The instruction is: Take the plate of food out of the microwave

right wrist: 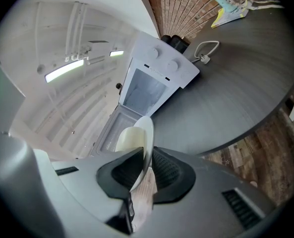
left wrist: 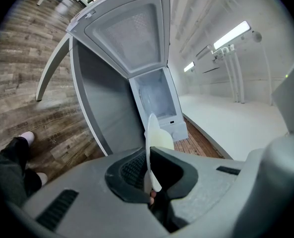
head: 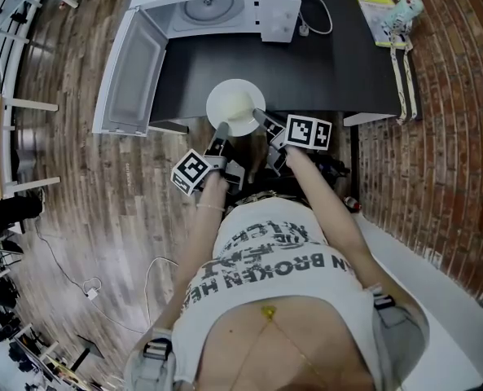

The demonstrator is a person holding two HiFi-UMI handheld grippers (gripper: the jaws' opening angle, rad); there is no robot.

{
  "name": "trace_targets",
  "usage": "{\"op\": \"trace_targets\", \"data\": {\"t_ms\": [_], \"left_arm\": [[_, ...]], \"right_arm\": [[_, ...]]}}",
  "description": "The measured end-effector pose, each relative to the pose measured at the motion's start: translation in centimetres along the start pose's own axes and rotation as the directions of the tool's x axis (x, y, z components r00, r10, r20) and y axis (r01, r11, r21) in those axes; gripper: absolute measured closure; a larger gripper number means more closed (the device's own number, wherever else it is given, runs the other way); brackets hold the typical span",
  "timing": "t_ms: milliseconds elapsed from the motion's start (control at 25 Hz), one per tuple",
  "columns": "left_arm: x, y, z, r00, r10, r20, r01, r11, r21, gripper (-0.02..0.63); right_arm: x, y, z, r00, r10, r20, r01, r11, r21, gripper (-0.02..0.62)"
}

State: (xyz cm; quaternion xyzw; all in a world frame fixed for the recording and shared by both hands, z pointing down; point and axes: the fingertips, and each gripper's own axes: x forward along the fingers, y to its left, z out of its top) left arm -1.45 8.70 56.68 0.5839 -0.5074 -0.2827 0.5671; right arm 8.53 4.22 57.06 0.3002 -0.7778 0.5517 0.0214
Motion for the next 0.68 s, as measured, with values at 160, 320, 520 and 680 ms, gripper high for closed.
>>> {"op": "trace_targets", "data": {"t_ms": [160, 320, 520, 680], "left_arm": [[-0.3, 0.12, -0.21, 1.0, 0.004, 0.002, -0.004, 1.0, -0.001, 0.589], [-0.38, 0.18, -0.41, 1.0, 0.005, 0.001, -0.005, 1.0, 0.002, 0.589], [-0.38, 0.19, -0.59, 1.0, 0.005, -0.001, -0.005, 1.0, 0.001, 0.589], [-0.42, 0.24, -0.7, 1.0, 0.007, -0.001, -0.007, 1.0, -0.004, 0.589]], "right_arm": [[-0.15, -0.03, -0.3, 1.0, 0.001, -0.002, -0.001, 1.0, 0.002, 0.541], [-0.31, -0.17, -0.48, 1.0, -0.001, -0.003, 0.001, 1.0, 0.003, 0.541], [-0.46, -0.25, -0.51, 1.0, -0.002, -0.002, 0.002, 1.0, 0.004, 0.541], [-0.52, -0.26, -0.58, 1.0, -0.002, -0.005, 0.002, 1.0, 0.006, 0.541]]}}
